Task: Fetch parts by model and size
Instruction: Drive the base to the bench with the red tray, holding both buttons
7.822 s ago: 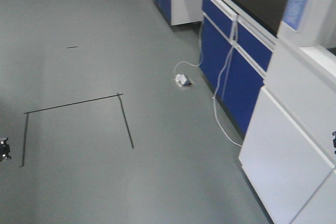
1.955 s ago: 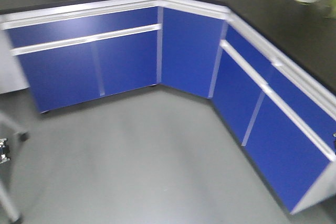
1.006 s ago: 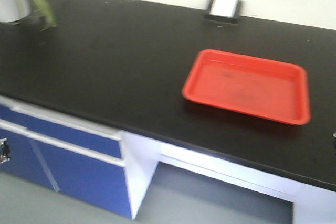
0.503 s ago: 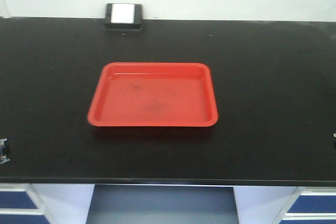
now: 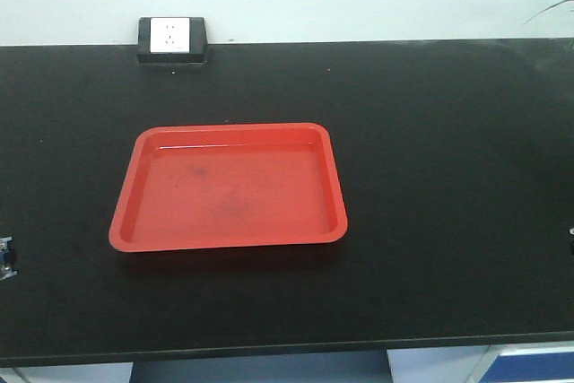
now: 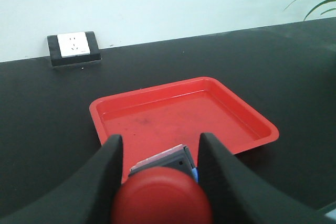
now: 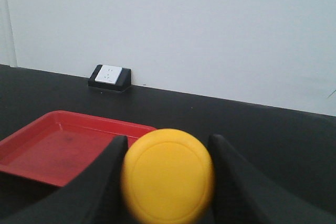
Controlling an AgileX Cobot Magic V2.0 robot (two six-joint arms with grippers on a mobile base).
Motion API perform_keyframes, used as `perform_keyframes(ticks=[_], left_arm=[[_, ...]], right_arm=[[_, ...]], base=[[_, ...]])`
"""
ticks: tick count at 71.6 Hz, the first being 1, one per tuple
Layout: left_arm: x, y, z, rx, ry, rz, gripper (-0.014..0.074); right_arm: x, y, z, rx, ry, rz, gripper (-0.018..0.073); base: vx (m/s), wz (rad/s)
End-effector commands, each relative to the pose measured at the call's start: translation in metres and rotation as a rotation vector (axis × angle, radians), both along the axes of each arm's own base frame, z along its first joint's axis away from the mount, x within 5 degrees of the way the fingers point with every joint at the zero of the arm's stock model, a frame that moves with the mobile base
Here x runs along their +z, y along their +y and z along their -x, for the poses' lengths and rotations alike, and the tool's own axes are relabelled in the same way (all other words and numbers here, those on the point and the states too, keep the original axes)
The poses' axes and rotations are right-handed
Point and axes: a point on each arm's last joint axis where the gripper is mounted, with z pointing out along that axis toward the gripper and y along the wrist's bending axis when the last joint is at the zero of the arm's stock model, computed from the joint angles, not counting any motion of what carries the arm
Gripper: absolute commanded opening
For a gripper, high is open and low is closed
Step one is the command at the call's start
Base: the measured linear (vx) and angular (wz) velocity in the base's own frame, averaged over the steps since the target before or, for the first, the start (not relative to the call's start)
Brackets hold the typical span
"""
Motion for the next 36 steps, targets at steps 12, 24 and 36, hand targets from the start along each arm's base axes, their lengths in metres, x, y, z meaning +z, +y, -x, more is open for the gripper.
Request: perform_keyframes(ticks=[12,24,36], left_arm=[[0.0156,-0.0014,-0.0014,-0.009,-0.093,0.038,-0.0007],[0.0156,-0.0014,-0.0014,-0.009,-0.093,0.038,-0.0007],[0.0156,-0.0014,-0.0014,-0.009,-0.093,0.038,-0.0007]], right_arm=[[0.0154,0.0,0.0008,0.001,-0.099,-0.018,-0.001],[0.0154,0.0,0.0008,0.001,-0.099,-0.018,-0.001],[0.0154,0.0,0.0008,0.001,-0.099,-0.018,-0.001]], base=[[0.08,0.05],[0.07,0.03],[0.06,0.02]])
